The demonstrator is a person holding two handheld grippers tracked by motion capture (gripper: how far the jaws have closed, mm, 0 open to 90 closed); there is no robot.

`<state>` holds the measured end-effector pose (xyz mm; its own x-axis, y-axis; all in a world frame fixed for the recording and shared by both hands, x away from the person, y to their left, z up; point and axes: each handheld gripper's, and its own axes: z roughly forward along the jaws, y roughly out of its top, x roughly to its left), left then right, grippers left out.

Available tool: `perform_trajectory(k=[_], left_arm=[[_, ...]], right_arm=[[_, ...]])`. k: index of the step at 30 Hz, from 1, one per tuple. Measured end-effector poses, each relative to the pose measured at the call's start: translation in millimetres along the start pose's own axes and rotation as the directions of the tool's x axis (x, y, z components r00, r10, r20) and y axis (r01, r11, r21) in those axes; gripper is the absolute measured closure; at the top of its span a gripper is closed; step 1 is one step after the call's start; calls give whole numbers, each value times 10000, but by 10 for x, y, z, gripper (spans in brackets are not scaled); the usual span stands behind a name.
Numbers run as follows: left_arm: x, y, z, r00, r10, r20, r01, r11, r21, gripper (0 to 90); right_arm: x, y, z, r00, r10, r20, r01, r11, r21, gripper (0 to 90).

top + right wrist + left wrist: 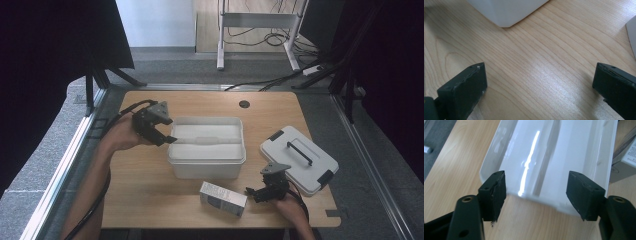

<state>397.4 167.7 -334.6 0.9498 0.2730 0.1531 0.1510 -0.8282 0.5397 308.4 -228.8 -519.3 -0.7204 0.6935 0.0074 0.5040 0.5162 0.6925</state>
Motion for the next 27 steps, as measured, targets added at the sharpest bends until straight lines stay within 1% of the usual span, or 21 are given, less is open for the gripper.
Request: perform_trajectory(k=[5, 7, 9, 10, 11, 14, 16, 19, 22, 25, 27], left_arm=[[9, 247, 207, 9979, 506, 406, -513, 9986, 150, 435], [13, 336, 294, 9964, 610, 593, -623, 9979, 195, 477], [18, 416, 381, 9941, 673, 853, -693, 9974, 208, 551], [21, 453, 425, 9927, 682, 992, -707, 9972, 228, 551], [21, 486, 472, 9910, 707, 1136, -741, 9969, 259, 569], [13, 568, 610, 9870, 861, 1355, -938, 9943, 509, 613], [9, 604, 694, 9841, 937, 1508, -1032, 9931, 565, 634], [13, 639, 809, 9785, 1153, 1709, -1296, 9887, 750, 676], [23, 647, 862, 9757, 1205, 1829, -1372, 9872, 816, 736], [24, 642, 893, 9705, 1315, 2019, -1499, 9856, 788, 824], [27, 641, 895, 9721, 1358, 1913, -1531, 9851, 787, 860]], right_arm=[[0, 0, 0, 10000, 0, 0, 0, 10000, 0, 0], [0, 0, 0, 10000, -11, 1, 11, 10000, -4, 0], [0, 0, 0, 10000, -14, 3, 14, 10000, -5, 0], [0, 0, 0, 10000, -12, 2, 12, 10000, -5, 0], [0, 0, 0, 10000, -13, 3, 13, 10000, -6, 0], [0, -1, 0, 10000, -15, 3, 15, 10000, -6, 0], [0, -1, 0, 10000, -15, 3, 15, 10000, -6, 0], [0, -1, 1, 10000, -20, 8, 20, 10000, -6, 0], [0, -1, 1, 10000, -18, 8, 18, 10000, -7, 0], [0, -1, 0, 10000, -38, -5, 38, 10000, 1, 0], [-1, -1, 0, 10000, -54, -2, 54, 10000, 8, 0]])
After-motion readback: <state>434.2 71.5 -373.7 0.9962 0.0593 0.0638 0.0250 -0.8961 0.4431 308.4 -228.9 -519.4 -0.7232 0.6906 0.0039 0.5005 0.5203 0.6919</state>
